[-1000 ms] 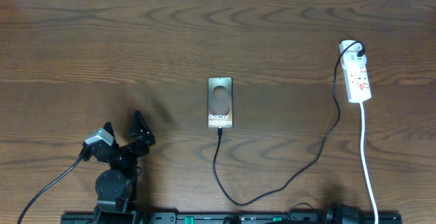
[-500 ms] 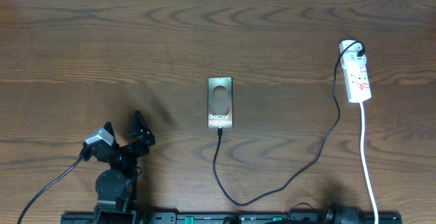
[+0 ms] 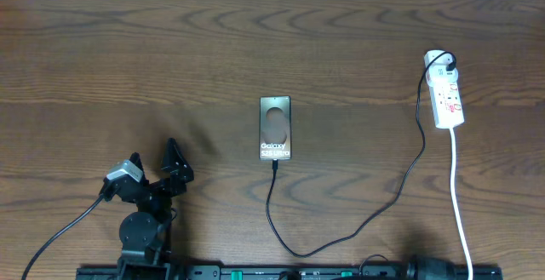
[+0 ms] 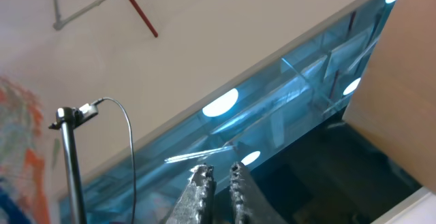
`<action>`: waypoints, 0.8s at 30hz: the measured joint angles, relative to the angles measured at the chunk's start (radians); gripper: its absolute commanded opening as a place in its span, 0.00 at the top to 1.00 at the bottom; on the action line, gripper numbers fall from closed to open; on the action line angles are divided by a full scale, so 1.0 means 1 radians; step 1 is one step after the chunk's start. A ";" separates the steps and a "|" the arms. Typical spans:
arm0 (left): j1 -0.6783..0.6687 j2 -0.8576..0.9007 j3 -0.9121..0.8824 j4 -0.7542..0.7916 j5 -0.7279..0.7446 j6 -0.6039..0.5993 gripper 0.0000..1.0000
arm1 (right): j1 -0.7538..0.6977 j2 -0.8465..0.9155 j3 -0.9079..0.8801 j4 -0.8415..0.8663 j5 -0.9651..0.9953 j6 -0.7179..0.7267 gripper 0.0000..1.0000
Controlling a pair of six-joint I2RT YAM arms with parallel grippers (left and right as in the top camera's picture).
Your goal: Plug charger to phone and switch on socket
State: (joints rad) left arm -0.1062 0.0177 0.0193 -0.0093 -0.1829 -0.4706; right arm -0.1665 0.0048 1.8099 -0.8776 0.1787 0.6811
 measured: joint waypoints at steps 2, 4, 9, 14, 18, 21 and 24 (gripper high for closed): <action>0.000 0.000 0.000 0.000 0.000 0.000 0.05 | 0.027 0.000 0.000 0.000 -0.004 -0.004 0.33; 0.000 0.000 0.000 0.000 0.000 0.000 0.05 | 0.058 0.000 0.000 0.000 -0.006 -0.005 0.01; 0.000 0.000 0.000 -0.001 0.000 0.000 0.05 | 0.157 0.000 -0.032 0.024 0.039 -0.005 0.01; 0.000 0.000 0.000 -0.001 0.000 0.000 0.05 | 0.219 0.000 -0.135 -0.015 0.127 -0.005 0.01; 0.000 0.000 0.001 -0.002 0.000 0.000 0.05 | 0.230 0.000 -0.284 -0.101 0.215 -0.002 0.01; 0.000 0.000 0.002 -0.003 0.000 0.000 0.05 | 0.230 0.002 -0.429 -0.148 0.243 0.027 0.01; 0.000 0.000 0.002 -0.005 0.000 0.000 0.05 | 0.230 0.002 -0.590 -0.154 0.251 0.099 0.01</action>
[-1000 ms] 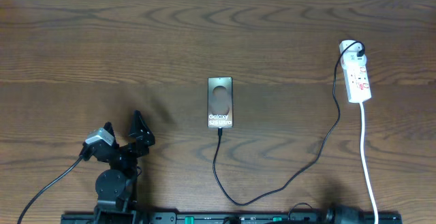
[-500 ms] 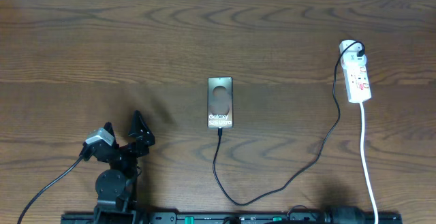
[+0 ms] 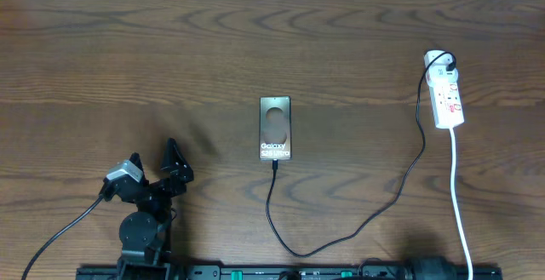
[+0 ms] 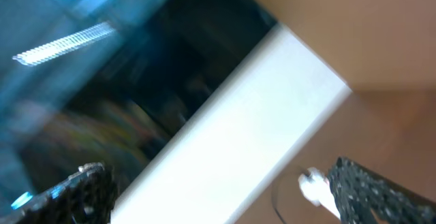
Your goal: Plug charger to phone and switch on socket
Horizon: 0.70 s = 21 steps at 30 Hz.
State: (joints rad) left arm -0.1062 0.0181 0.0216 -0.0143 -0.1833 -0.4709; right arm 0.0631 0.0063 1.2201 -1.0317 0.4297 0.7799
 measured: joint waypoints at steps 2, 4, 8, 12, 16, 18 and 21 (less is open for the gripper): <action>0.000 0.000 0.000 0.000 0.000 0.000 0.05 | 0.000 0.001 -0.098 0.000 0.005 0.057 0.01; 0.000 0.000 0.000 0.000 0.000 0.000 0.05 | 0.000 0.002 -0.218 0.022 0.006 0.126 0.01; 0.000 0.001 0.000 0.000 0.000 0.000 0.05 | 0.000 0.005 -0.392 0.100 -0.012 0.179 0.01; 0.000 0.001 0.001 -0.001 0.000 0.000 0.05 | 0.000 0.005 -0.552 0.223 -0.044 0.202 0.01; 0.000 0.002 0.001 -0.001 0.000 0.000 0.05 | 0.000 0.006 -0.708 0.344 -0.072 0.224 0.01; 0.000 0.002 0.001 -0.001 0.000 0.000 0.06 | 0.000 0.006 -0.786 0.403 -0.092 0.246 0.01; 0.000 0.002 0.001 -0.002 0.001 0.000 0.05 | 0.000 0.007 -0.893 0.508 -0.119 0.273 0.01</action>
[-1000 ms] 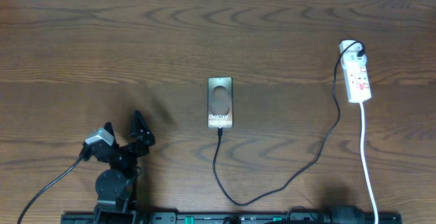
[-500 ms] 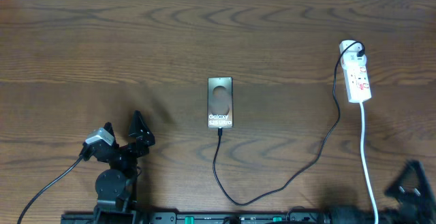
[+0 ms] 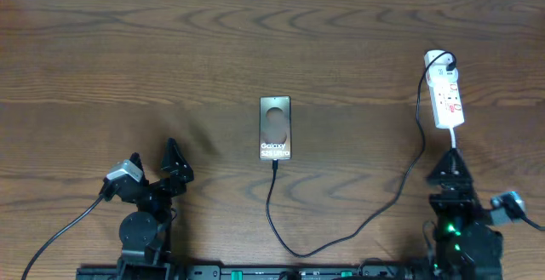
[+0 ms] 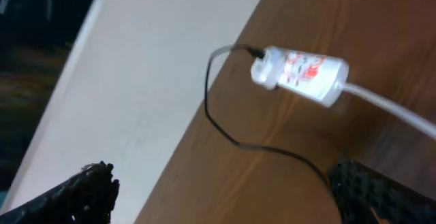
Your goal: Plug charger to phone and switch on socket
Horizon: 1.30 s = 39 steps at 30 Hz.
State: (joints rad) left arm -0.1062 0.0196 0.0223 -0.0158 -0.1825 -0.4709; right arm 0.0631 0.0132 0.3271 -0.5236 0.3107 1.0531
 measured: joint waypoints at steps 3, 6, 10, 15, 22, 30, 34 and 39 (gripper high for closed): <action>0.000 0.000 0.000 0.001 0.000 0.000 0.05 | 0.000 0.000 -0.098 0.114 -0.017 0.013 0.01; 0.000 0.000 0.000 0.000 0.000 0.000 0.05 | 0.000 0.000 -0.190 0.209 -0.029 0.018 0.01; 0.000 0.000 0.000 0.000 0.000 0.000 0.05 | 0.000 0.003 -0.240 0.264 -0.032 0.016 0.01; 0.000 0.000 0.000 0.000 0.000 0.000 0.05 | 0.000 0.005 -0.241 0.264 -0.035 0.015 0.01; 0.000 0.000 0.000 0.000 0.000 0.000 0.05 | 0.000 0.005 -0.240 0.264 -0.035 0.015 0.01; 0.000 0.000 0.000 0.000 0.000 0.000 0.05 | 0.000 0.005 -0.240 0.264 -0.035 0.015 0.01; 0.000 0.000 0.000 0.000 0.000 0.000 0.05 | 0.000 0.005 -0.240 0.264 -0.037 0.015 0.01; 0.000 0.000 0.000 0.000 0.000 0.000 0.05 | 0.000 0.003 -0.241 0.271 -0.039 0.015 0.01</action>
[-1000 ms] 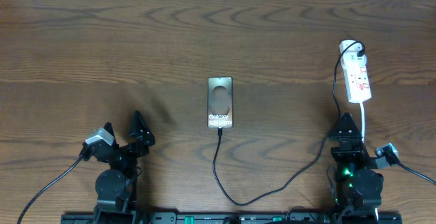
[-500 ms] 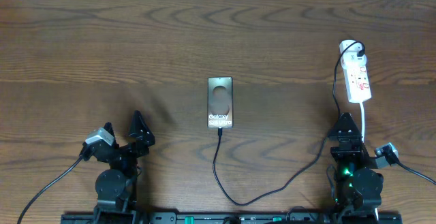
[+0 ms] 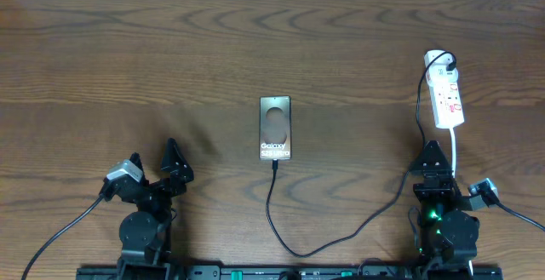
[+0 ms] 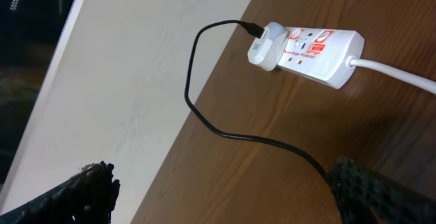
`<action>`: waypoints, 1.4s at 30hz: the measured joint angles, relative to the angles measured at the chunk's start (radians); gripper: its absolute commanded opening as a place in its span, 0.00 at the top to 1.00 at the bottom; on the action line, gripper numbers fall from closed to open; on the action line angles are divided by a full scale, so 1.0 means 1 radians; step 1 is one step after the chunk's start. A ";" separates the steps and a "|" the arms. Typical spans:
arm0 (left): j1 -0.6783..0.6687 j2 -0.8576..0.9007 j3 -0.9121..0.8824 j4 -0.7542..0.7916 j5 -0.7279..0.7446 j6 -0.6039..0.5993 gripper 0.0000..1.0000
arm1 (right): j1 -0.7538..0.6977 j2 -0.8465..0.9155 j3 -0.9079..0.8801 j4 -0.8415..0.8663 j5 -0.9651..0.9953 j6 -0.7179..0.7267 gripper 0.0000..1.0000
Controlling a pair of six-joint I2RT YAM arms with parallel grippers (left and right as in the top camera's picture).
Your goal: Plug charger to phone and switch on socket
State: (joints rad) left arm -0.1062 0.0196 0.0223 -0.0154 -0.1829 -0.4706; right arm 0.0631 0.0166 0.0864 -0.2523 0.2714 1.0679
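The dark phone (image 3: pixel 275 128) lies face up at the table's middle, and the black cable (image 3: pixel 294 248) meets its near edge. That cable loops right and up to the white charger (image 3: pixel 440 59), which sits in the far end of the white socket strip (image 3: pixel 449 100). My right gripper (image 3: pixel 430 154) points at the strip from just short of its near end. In the right wrist view its fingers (image 4: pixel 371 190) stand wide open with nothing between them, and the charger (image 4: pixel 266 43) and strip (image 4: pixel 320 47) lie ahead. My left gripper (image 3: pixel 173 157) rests at the lower left, far from everything.
The strip's white mains lead (image 3: pixel 460 203) runs down the right side beside my right arm. The wooden table (image 3: pixel 128 50) ends in a pale far edge (image 4: pixel 122 81) just past the strip.
My right arm has shifted left and a little forward, so its tip now sits nearer the strip's near end. The wrist view shows the strip larger and sharper. Jaws remain wide open.
At first my right arm was out of the overhead view, its camera facing the ceiling and its jaws nearly shut. Then the jaws stood wide open with the table edge in view. Later the arm appeared below the strip, and now it is closer. Phone, cable and left arm stayed put.
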 measured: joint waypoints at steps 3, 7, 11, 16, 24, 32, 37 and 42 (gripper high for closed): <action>0.000 0.000 0.000 0.000 0.000 0.000 0.05 | 0.000 0.000 0.000 0.004 -0.003 0.000 0.01; 0.000 0.000 0.000 0.000 0.000 0.000 0.05 | 0.000 -0.001 -0.005 0.025 -0.004 0.000 0.01; 0.000 0.000 0.000 0.000 0.000 0.000 0.05 | 0.000 -0.006 -0.049 0.184 -0.006 -0.015 0.01; 0.000 0.000 0.000 0.000 0.000 0.000 0.05 | 0.000 -0.006 -0.077 0.204 -0.005 -0.109 0.01; 0.000 0.000 0.000 0.000 0.000 0.000 0.05 | 0.000 -0.006 -0.077 0.198 -0.058 -0.562 0.01; 0.000 0.000 0.000 0.000 0.000 0.000 0.05 | -0.003 -0.006 -0.077 0.190 -0.149 -0.958 0.01; 0.000 0.000 0.000 0.000 0.000 0.000 0.05 | -0.038 -0.006 -0.077 0.189 -0.171 -1.020 0.01; 0.000 0.000 0.000 0.000 0.000 0.000 0.05 | -0.071 -0.006 -0.077 0.188 -0.175 -1.036 0.01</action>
State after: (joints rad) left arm -0.1062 0.0196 0.0223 -0.0154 -0.1829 -0.4709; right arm -0.0074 0.0105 0.0097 -0.0639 0.0963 0.0315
